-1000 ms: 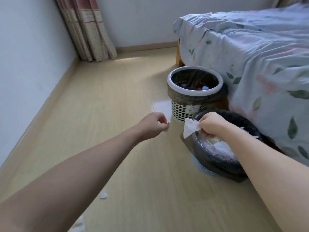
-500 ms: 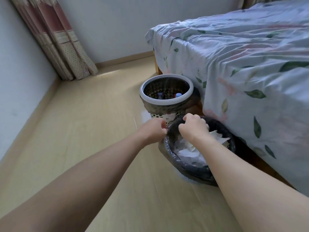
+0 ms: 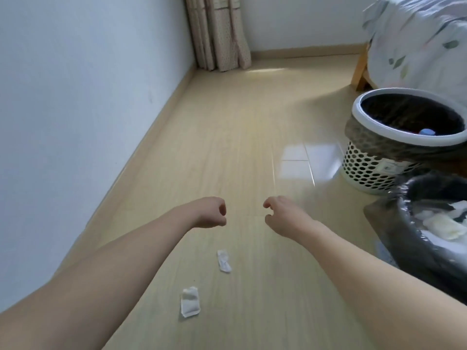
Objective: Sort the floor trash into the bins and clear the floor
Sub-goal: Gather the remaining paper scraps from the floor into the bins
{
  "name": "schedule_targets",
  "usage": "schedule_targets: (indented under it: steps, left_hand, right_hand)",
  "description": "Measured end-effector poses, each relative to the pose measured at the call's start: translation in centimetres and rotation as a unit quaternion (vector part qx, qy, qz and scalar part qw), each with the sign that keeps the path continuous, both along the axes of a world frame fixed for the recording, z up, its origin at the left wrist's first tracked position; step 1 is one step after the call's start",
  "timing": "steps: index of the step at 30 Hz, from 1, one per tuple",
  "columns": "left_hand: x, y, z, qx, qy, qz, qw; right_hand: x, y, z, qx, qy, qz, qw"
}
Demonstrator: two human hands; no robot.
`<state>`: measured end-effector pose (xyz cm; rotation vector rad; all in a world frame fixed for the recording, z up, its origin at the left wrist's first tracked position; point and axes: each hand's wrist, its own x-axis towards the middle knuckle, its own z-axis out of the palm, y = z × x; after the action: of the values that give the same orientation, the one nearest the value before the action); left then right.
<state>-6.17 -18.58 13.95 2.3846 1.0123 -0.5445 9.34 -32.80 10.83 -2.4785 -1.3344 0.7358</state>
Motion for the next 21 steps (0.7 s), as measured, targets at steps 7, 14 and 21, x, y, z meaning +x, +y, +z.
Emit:
schedule_targets:
  steps: [7,14,21]
  left_hand:
    - [-10.8,2.9,-6.9,-0.016,0.129,-0.005,0.991]
    - [-14.7,-1.6,-14.7,0.027,0.168,-0.109,0.979]
    - [-14.2,-2.6,-16.6,0.041,0.118,-0.142,0.982]
  right_hand:
    - [-9.3,3.9,-8.9,-0.103,0.013,0.102,0.989]
    - [-13.0,6.6,-14.1,-0.122,-0.034,0.146,0.981]
    - [-13.1,5.5,-15.4,-0.152,-0.006,0.134,0.979]
